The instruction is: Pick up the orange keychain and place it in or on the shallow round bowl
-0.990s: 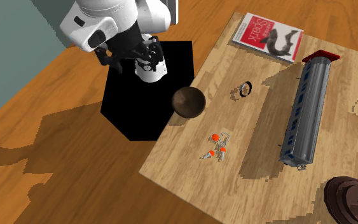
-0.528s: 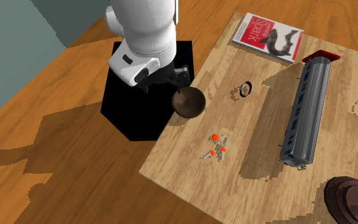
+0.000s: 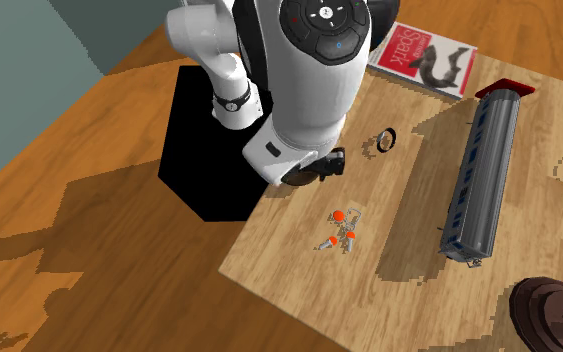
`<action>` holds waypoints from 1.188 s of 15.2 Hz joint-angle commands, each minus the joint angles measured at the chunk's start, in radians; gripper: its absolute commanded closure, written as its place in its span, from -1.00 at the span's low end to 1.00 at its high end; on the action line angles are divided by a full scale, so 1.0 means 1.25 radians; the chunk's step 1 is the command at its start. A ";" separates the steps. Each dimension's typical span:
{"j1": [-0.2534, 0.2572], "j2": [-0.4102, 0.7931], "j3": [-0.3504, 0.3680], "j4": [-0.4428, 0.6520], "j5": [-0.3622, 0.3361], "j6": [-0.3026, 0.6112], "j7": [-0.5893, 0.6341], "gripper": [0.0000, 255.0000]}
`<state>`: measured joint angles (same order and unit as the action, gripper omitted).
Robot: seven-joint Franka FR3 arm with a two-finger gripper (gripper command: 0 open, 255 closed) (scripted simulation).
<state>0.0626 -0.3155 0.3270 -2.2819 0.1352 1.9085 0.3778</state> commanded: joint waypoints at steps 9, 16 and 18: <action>0.026 0.305 0.096 0.173 -0.112 0.120 0.235 -1.00; 0.060 0.438 0.097 0.247 -0.182 0.164 0.322 -1.00; 0.062 0.447 0.095 0.236 -0.188 0.184 0.326 -1.00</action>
<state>0.1383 0.2340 0.4475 -1.9832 -0.0938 2.1252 0.7819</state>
